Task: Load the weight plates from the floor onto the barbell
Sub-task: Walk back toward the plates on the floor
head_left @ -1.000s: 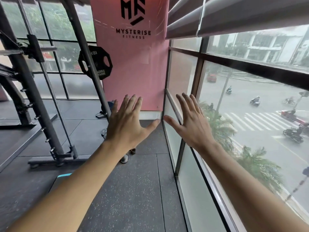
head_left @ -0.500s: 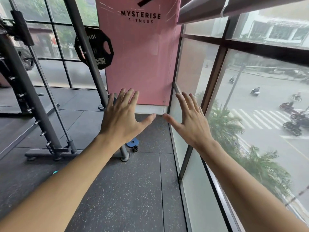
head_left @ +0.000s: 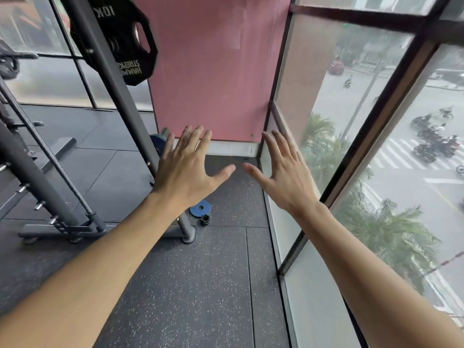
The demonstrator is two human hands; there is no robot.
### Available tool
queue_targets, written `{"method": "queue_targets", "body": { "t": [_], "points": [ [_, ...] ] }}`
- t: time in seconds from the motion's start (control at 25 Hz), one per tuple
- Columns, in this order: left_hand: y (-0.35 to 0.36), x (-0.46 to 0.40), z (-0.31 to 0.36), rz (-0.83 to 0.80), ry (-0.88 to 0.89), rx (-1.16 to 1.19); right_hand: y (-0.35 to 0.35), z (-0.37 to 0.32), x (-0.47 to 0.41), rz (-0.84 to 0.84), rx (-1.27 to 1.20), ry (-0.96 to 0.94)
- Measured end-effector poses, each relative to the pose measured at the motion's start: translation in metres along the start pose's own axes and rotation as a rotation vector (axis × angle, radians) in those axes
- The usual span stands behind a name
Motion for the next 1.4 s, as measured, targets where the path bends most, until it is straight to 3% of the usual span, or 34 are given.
{"method": "queue_targets", "body": {
  "t": [0.36, 0.76, 1.4],
  "points": [
    [0.091, -0.156, -0.001, -0.059, 0.019, -0.005, 0.05, 0.099, -0.133, -0.037, -0.016, 0.052],
    [0.162, -0.373, 0.018, -0.041, -0.067, -0.026, 0.071, 0.225, -0.346, -0.03, -0.09, 0.026],
    [0.271, -0.577, -0.048, -0.051, -0.133, 0.006, 0.152, 0.293, -0.56, -0.124, -0.041, -0.023]
  ]
}}
Point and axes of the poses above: each hand's wrist, its own x-axis away from the middle knuckle, its own y-axis out of the palm, z = x × y, the point moved 5 cm from there along -x, towards the middle knuckle, and after that the axes turned 5 degrees about -z, right-handed, at the moved point
